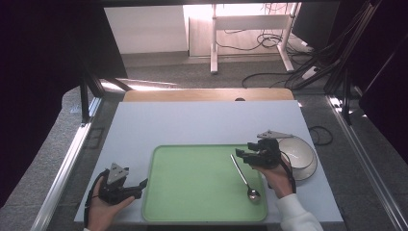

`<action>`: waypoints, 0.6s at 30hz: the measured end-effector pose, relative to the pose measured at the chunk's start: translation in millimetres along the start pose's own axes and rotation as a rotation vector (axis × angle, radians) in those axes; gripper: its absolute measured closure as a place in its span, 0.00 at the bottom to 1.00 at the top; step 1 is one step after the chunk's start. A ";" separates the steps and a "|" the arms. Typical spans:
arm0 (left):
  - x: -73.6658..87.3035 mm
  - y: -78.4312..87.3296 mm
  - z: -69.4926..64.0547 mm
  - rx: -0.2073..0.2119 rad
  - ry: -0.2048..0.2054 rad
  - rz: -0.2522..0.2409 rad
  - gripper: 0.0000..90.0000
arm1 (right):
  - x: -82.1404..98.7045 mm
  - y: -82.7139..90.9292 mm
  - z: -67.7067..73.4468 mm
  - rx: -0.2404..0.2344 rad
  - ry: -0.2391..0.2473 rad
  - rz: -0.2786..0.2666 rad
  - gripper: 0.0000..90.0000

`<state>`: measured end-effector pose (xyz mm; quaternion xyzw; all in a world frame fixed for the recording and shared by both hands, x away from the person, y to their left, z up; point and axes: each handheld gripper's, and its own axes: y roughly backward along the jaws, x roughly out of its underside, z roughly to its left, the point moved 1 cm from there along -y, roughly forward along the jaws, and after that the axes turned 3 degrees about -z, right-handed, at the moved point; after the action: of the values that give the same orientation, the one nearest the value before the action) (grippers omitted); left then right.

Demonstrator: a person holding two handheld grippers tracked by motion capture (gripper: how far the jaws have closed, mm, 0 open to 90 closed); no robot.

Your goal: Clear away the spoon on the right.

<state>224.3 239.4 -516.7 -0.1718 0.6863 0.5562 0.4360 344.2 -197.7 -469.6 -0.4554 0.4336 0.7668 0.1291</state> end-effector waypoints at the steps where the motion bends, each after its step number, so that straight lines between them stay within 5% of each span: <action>1: -0.9 -0.4 0.5 0.000 0.000 -0.001 0.22 | 0.1 0.8 0.1 -0.006 0.006 -0.001 0.41; 7: -4.1 -1.3 -0.9 -0.004 -0.006 -0.006 0.22 | -1.0 12.3 3.2 -0.081 0.068 -0.054 0.37; 11: -4.6 -4.0 -1.1 -0.002 -0.009 0.000 0.22 | -2.1 18.1 4.2 -0.090 0.091 -0.068 0.33; 18: -10.3 -0.4 -1.7 0.003 -0.019 -0.034 0.21 | 4.3 30.0 0.3 0.023 0.081 -0.048 0.28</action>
<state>229.7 235.2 -508.8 -0.1778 0.6799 0.5493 0.4522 323.8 -216.0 -456.6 -0.4948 0.4359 0.7395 0.1352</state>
